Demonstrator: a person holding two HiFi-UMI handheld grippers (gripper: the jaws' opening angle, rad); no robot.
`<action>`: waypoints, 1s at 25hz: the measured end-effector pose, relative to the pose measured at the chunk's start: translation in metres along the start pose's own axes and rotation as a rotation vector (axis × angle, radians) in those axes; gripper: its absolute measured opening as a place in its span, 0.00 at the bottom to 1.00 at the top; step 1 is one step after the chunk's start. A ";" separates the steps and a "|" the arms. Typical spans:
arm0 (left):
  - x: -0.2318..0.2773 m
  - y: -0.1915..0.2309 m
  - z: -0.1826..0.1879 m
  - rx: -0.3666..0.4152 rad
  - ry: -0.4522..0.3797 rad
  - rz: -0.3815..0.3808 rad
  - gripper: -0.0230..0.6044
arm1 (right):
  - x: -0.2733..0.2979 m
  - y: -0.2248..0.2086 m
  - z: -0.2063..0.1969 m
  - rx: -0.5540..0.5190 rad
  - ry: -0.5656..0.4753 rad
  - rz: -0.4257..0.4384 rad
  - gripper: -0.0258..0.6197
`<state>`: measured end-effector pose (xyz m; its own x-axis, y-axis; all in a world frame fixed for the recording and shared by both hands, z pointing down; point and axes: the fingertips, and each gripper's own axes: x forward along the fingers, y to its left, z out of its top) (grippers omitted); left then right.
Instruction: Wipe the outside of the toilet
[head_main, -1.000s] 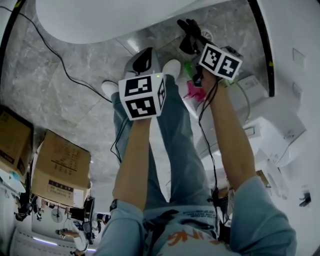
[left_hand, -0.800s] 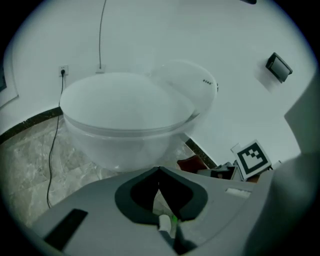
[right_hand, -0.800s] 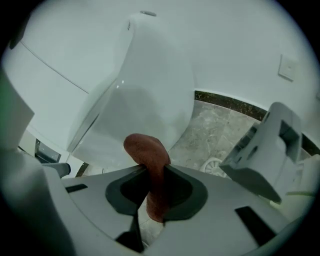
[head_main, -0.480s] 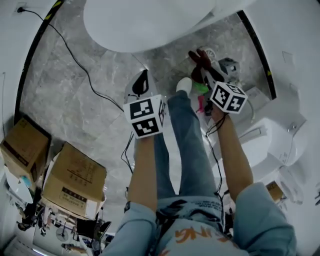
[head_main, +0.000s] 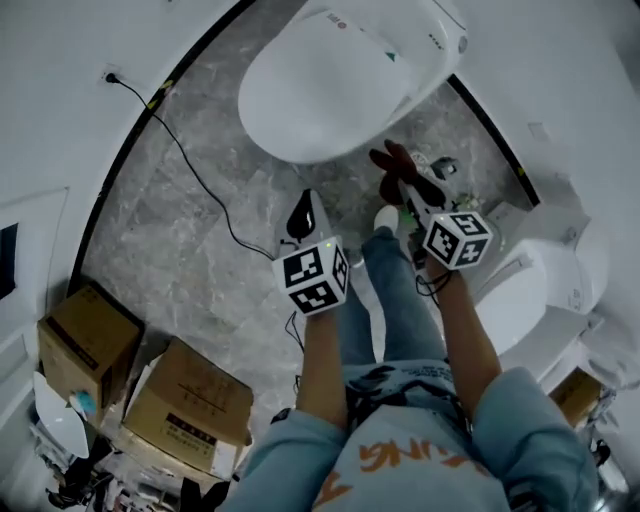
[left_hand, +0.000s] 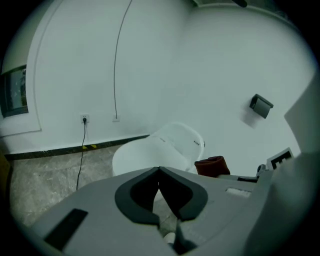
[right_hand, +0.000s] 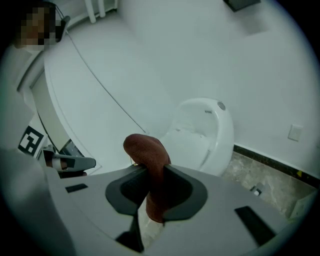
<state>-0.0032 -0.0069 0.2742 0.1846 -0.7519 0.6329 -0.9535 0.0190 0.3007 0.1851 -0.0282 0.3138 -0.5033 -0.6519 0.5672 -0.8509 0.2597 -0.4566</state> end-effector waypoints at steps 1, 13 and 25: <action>-0.013 0.002 0.017 -0.006 -0.030 -0.005 0.03 | -0.006 0.022 0.016 -0.028 -0.028 0.026 0.15; -0.162 0.050 0.199 -0.024 -0.327 -0.006 0.03 | -0.069 0.230 0.166 -0.236 -0.276 0.125 0.15; -0.245 -0.015 0.312 0.134 -0.584 -0.200 0.03 | -0.132 0.317 0.282 -0.481 -0.481 0.110 0.15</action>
<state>-0.1086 -0.0285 -0.1083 0.2381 -0.9689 0.0680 -0.9424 -0.2135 0.2574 0.0244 -0.0606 -0.0988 -0.5624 -0.8185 0.1174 -0.8269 0.5573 -0.0759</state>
